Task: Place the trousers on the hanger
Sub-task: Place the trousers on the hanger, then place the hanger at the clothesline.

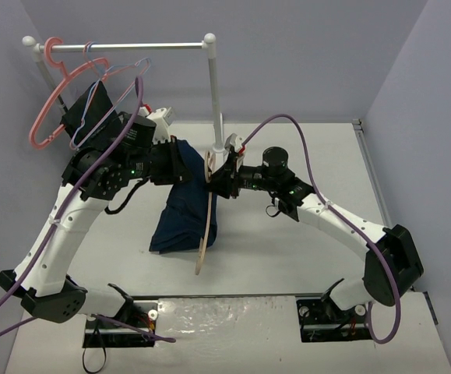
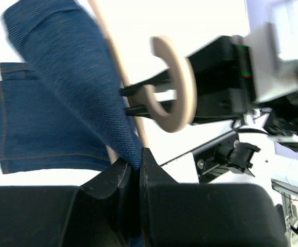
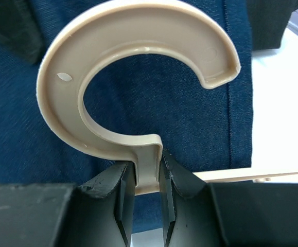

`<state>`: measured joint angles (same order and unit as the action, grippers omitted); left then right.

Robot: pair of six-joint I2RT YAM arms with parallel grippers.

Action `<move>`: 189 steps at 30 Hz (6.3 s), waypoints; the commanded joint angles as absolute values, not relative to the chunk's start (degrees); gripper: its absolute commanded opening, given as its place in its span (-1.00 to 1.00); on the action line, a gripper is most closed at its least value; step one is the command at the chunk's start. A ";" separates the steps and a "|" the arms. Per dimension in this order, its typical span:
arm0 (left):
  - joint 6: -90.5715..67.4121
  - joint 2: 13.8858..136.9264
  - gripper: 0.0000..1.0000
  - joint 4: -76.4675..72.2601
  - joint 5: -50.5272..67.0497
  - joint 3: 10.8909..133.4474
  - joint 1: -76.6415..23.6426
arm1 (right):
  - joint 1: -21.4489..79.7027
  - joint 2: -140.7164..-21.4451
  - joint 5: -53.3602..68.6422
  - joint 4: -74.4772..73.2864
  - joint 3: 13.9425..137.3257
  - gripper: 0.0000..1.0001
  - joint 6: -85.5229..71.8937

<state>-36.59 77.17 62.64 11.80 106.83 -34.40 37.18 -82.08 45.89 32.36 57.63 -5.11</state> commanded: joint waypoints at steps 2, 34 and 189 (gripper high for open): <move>-34.30 75.60 -1.00 57.80 12.03 111.37 -30.97 | 36.02 -78.03 47.72 32.72 57.10 -1.00 -3.37; -27.19 72.76 -1.00 32.97 17.40 73.07 -18.23 | 32.75 -72.35 45.39 13.20 75.94 -1.00 0.38; -9.84 99.65 -1.00 36.24 3.07 136.68 -17.06 | 29.97 -51.35 0.38 -13.27 71.40 0.74 1.94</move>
